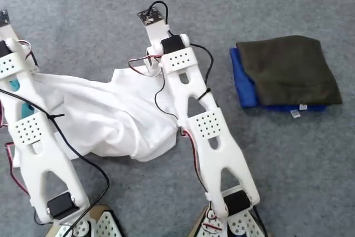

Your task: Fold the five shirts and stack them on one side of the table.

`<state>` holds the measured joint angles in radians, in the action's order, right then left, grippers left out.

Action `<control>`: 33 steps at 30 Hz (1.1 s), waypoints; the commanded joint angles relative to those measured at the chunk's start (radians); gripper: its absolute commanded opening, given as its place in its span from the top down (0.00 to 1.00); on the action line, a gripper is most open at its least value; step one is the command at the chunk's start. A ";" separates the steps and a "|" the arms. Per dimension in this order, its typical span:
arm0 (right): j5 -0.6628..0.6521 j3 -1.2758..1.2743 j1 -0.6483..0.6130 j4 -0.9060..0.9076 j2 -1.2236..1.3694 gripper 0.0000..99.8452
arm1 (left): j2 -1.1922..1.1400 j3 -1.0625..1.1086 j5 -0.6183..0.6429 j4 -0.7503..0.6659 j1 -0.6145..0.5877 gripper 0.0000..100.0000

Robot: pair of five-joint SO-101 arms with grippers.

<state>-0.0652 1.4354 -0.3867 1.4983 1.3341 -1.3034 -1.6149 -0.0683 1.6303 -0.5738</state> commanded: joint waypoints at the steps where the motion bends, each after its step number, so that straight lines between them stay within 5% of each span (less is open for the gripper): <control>1: 0.006 0.001 -0.028 -0.008 -0.002 0.97 | 0.006 -0.048 0.011 -0.008 0.012 0.97; 14: 0.008 0.099 0.025 0.018 -0.035 0.99 | 0.006 -0.051 0.018 -0.023 0.015 0.97; 19: 0.006 0.246 0.031 0.035 -0.107 0.99 | 0.035 -0.058 0.147 -0.028 0.045 0.97; 24: 0.006 0.239 0.026 0.063 -0.309 0.99 | 0.288 -0.053 0.292 0.060 0.133 0.97; 33: 0.005 0.239 0.130 0.060 -0.806 0.99 | 0.763 -0.047 0.308 0.130 0.226 0.97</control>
<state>-0.0652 1.6195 -0.2915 1.5566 0.7434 -0.7449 -1.6149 0.2325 1.7361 -0.3636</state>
